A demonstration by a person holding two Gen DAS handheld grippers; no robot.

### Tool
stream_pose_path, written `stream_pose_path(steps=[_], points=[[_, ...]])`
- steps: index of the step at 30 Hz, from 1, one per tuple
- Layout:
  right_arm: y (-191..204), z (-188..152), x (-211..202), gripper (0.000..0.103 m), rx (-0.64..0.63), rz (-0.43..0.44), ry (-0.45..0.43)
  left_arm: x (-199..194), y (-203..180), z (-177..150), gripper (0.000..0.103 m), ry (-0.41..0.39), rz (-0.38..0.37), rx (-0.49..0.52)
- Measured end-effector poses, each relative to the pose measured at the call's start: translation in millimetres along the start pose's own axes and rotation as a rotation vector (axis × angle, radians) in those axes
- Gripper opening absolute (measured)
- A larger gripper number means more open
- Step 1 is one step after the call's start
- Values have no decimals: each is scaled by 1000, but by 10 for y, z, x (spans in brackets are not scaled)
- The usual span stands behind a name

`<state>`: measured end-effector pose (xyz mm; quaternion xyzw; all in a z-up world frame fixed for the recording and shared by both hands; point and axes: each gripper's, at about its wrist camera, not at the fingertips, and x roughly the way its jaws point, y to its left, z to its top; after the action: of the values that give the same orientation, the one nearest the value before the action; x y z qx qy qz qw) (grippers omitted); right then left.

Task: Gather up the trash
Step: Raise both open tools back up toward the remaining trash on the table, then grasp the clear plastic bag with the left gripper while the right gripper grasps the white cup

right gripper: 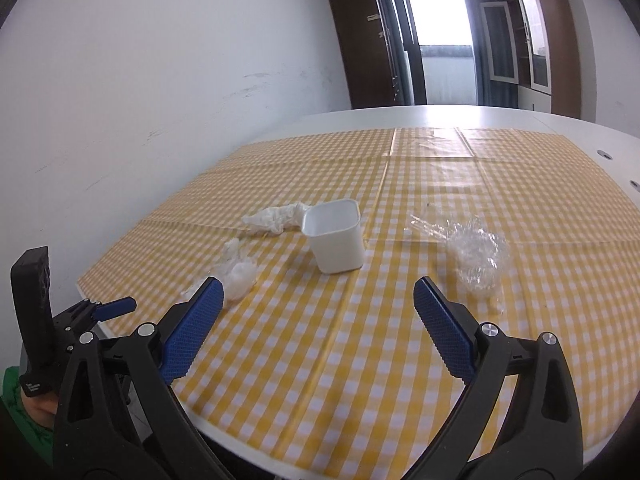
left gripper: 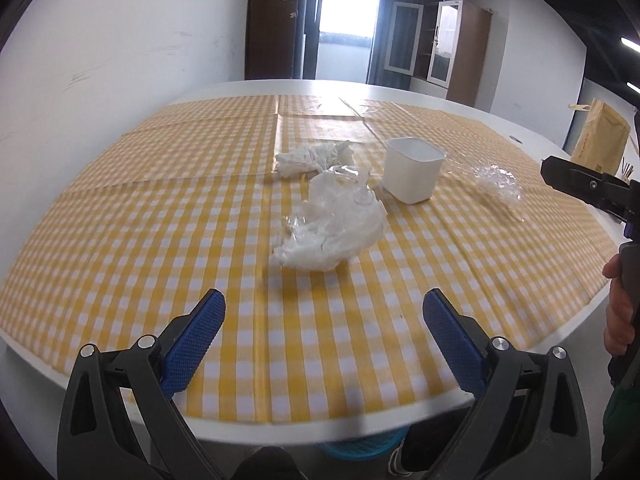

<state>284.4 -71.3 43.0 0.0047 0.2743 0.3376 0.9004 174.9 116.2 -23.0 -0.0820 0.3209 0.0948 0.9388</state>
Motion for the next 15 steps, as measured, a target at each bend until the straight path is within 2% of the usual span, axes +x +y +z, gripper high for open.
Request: stream_pose_path(steps=[9, 15], points=[[-159, 373, 401, 91, -4, -8, 24, 364, 67, 290, 97, 24, 0, -3], [-239, 628, 780, 84, -9, -22, 78, 579, 104, 419, 97, 55, -12, -13]])
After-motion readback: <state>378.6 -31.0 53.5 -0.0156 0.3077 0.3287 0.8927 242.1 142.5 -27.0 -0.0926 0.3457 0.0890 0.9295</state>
